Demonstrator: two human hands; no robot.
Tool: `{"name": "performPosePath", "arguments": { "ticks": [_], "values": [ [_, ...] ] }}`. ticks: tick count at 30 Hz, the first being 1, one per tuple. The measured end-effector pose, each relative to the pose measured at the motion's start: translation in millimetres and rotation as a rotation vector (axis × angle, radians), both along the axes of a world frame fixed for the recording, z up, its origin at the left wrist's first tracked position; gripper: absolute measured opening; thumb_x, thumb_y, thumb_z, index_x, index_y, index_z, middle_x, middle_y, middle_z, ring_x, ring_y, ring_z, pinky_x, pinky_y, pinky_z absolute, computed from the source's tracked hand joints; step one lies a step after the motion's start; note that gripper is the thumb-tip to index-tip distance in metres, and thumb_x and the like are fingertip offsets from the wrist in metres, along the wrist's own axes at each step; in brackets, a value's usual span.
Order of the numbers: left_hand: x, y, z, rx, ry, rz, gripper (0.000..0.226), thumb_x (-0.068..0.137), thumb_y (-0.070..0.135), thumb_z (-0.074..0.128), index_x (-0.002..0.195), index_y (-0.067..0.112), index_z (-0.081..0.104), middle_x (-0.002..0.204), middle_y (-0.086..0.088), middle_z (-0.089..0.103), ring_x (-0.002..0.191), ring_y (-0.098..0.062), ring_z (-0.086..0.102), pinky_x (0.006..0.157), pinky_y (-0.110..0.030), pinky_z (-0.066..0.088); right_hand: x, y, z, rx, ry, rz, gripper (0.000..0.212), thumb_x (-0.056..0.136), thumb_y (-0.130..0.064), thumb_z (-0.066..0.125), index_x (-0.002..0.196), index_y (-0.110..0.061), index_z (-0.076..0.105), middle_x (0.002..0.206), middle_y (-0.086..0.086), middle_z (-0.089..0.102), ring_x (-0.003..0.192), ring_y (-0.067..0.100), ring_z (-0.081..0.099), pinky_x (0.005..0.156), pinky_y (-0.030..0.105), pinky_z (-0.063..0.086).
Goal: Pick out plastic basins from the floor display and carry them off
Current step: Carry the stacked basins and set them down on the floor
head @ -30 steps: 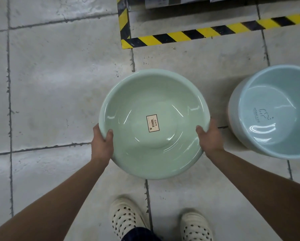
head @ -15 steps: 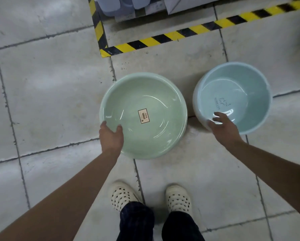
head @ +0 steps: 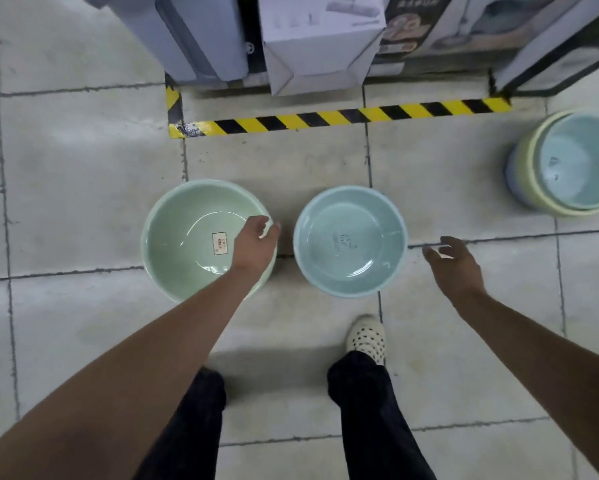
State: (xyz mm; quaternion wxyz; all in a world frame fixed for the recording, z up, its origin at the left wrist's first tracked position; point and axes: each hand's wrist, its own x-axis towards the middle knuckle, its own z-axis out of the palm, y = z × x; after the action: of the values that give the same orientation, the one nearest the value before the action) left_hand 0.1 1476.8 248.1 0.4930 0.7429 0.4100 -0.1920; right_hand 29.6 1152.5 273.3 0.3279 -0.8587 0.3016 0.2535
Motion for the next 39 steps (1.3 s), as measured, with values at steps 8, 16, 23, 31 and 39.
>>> {"name": "performPosePath", "arguments": {
  "ticks": [8, 16, 23, 31, 39],
  "values": [
    [-8, -52, -95, -0.041, 0.218, 0.111, 0.063, 0.076, 0.052, 0.069, 0.128, 0.021, 0.053, 0.120, -0.005, 0.068, 0.110, -0.026, 0.065, 0.100, -0.042, 0.049, 22, -45, -83, 0.027, 0.120, 0.021, 0.061, 0.090, -0.040, 0.064, 0.143, -0.018, 0.043, 0.140, 0.006, 0.055, 0.126, 0.027, 0.052, 0.085, 0.026, 0.035],
    [-31, -79, -197, -0.120, 0.143, 0.153, 0.081, 0.074, 0.045, 0.073, 0.145, 0.023, 0.041, 0.136, 0.001, 0.060, 0.122, -0.018, 0.058, 0.106, -0.038, 0.044, 3, -57, -195, 0.100, 0.190, -0.054, 0.071, 0.087, -0.041, 0.068, 0.147, -0.021, 0.035, 0.142, 0.005, 0.052, 0.127, 0.027, 0.051, 0.100, 0.036, 0.041],
    [-30, -80, -259, -0.088, 0.101, 0.281, 0.045, 0.088, 0.019, 0.065, 0.131, 0.017, 0.055, 0.115, -0.001, 0.066, 0.108, -0.024, 0.063, 0.089, -0.032, 0.049, -3, -44, -275, 0.209, 0.080, 0.002, 0.070, 0.080, -0.017, 0.072, 0.142, -0.029, 0.042, 0.123, 0.001, 0.063, 0.111, 0.026, 0.060, 0.093, 0.039, 0.050],
    [-30, -79, -254, -0.068, -0.005, 0.244, 0.044, 0.086, 0.005, 0.062, 0.129, 0.013, 0.060, 0.108, 0.000, 0.068, 0.099, -0.021, 0.063, 0.084, -0.029, 0.048, -8, -36, -267, 0.247, -0.064, -0.149, 0.068, 0.068, -0.016, 0.058, 0.134, -0.031, 0.051, 0.115, -0.003, 0.065, 0.106, 0.023, 0.062, 0.091, 0.041, 0.053],
    [-1, -60, -157, -0.168, -0.147, 0.202, 0.035, 0.081, 0.004, 0.057, 0.105, 0.027, 0.066, 0.086, 0.009, 0.071, 0.078, -0.015, 0.065, 0.072, -0.027, 0.054, 0, -26, -159, 0.291, -0.104, -0.207, 0.066, 0.068, -0.015, 0.059, 0.129, -0.040, 0.054, 0.117, -0.006, 0.067, 0.109, 0.023, 0.063, 0.093, 0.049, 0.053]
  ]
}}
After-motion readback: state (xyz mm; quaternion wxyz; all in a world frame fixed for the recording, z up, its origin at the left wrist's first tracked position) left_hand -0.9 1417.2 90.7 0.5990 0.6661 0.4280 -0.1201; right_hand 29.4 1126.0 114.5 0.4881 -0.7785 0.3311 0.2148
